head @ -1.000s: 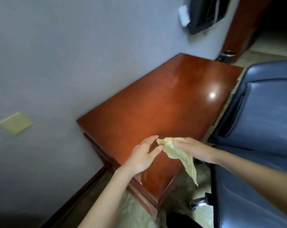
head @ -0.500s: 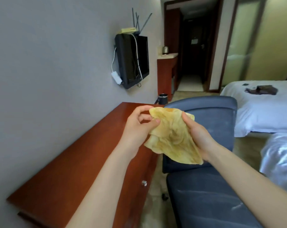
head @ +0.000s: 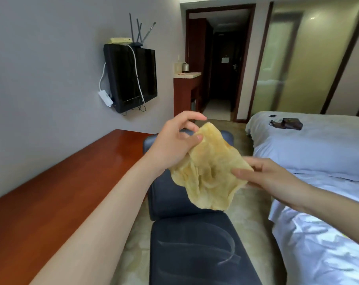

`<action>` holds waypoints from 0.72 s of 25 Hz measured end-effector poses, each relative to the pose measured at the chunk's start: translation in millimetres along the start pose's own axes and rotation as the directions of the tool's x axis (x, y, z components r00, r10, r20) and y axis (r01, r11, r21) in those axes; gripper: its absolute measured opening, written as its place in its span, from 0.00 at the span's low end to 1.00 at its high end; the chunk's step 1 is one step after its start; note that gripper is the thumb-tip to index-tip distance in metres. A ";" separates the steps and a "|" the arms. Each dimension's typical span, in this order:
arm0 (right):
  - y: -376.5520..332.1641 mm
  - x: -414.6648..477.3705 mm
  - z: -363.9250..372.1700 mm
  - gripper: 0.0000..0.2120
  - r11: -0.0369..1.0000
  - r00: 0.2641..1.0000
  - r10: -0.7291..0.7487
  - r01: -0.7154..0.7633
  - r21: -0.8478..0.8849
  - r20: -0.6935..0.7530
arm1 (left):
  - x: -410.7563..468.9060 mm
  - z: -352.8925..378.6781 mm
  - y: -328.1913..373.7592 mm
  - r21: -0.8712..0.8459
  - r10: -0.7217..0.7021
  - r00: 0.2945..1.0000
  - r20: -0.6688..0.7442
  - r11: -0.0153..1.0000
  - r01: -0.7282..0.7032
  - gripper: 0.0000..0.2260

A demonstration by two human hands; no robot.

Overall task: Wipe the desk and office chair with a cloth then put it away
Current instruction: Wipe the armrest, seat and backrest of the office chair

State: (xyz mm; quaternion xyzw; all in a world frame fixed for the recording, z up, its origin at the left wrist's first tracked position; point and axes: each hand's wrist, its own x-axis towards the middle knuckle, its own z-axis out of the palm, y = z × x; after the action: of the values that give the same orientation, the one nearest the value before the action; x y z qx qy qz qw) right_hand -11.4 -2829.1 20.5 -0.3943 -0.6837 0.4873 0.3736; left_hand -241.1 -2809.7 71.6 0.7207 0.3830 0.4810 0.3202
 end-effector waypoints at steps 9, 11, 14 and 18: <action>65.7 -7.2 -50.7 0.26 0.777 0.959 0.185 -0.277 0.565 0.216 | 49.0 94.6 -40.8 -0.081 -0.050 0.961 0.274 0.994 0.075 0.11; 72.2 3.8 -52.5 0.21 0.766 0.963 0.189 -0.265 0.585 0.190 | 57.1 93.5 -66.3 -0.118 -0.110 0.963 0.246 0.983 0.143 0.11; 83.7 28.1 -63.1 0.21 0.754 0.959 0.269 -0.266 0.601 0.086 | 68.6 92.2 -113.4 -0.192 -0.292 0.884 0.366 0.905 0.379 0.11; 114.2 58.2 -83.3 0.23 0.756 0.897 0.439 -0.335 0.562 -0.056 | 66.7 101.8 -169.3 -0.281 -0.299 0.811 0.503 0.830 0.481 0.15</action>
State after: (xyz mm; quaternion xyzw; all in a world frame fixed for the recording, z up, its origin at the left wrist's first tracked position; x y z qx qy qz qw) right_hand 59.3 -2721.1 -61.4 -0.4497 -0.3844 0.6875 0.4211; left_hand -170.6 -2677.0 -72.9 0.6332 0.3382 0.2954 0.6304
